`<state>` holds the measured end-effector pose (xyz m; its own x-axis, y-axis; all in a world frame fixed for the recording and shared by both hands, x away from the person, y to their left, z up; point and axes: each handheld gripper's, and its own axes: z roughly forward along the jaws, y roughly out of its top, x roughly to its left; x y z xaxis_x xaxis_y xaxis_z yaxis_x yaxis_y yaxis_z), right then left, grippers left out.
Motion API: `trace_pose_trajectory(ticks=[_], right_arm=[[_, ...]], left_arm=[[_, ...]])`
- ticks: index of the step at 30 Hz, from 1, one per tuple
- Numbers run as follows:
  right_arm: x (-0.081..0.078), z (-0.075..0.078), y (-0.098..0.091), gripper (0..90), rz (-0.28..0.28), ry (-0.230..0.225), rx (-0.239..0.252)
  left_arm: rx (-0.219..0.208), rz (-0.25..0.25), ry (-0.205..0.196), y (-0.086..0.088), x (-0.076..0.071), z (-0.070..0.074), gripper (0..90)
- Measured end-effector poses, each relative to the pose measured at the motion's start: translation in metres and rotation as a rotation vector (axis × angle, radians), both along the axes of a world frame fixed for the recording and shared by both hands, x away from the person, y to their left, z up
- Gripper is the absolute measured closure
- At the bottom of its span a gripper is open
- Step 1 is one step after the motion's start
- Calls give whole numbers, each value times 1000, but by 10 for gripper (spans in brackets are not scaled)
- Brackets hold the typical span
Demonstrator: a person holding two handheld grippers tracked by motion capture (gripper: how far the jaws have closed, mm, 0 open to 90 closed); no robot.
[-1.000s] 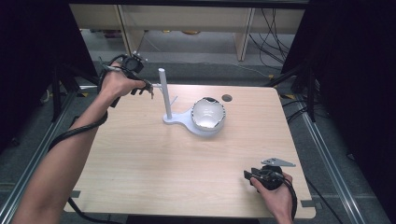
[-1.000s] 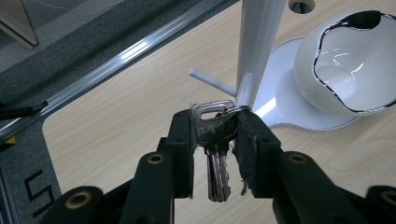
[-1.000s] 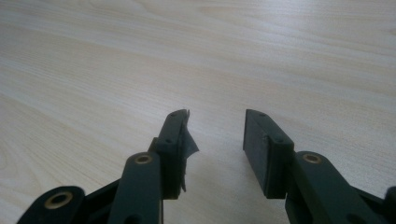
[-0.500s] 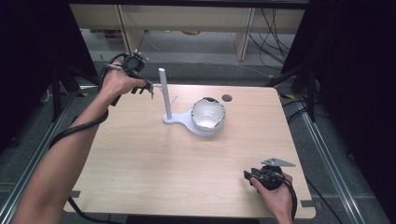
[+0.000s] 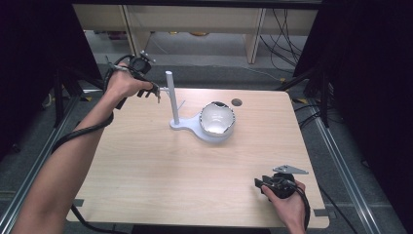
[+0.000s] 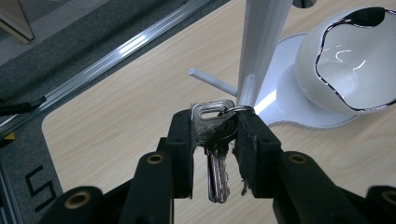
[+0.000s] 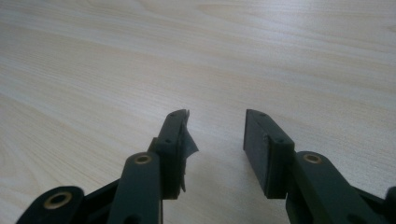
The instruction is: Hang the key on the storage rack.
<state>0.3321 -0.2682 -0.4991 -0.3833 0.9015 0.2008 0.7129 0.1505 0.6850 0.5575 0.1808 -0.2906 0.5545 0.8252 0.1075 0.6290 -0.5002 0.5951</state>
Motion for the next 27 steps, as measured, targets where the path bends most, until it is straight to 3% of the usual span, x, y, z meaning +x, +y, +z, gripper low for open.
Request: trace_pose_trajectory(ticks=[4, 16, 19, 27], right_arm=[[0, -1, 0, 604, 9, -1, 17], [0, -1, 1, 603, 4, -2, 7], [0, -1, 1, 602, 0, 4, 6], [0, -1, -1, 601, 10, -7, 9]], left_arm=[[-1, 3, 7, 1, 1, -1, 672], [3, -4, 15, 1, 4, 0, 675], [-8, 0, -8, 0, 4, 2, 702], [-1, -7, -17, 0, 3, 6, 699]])
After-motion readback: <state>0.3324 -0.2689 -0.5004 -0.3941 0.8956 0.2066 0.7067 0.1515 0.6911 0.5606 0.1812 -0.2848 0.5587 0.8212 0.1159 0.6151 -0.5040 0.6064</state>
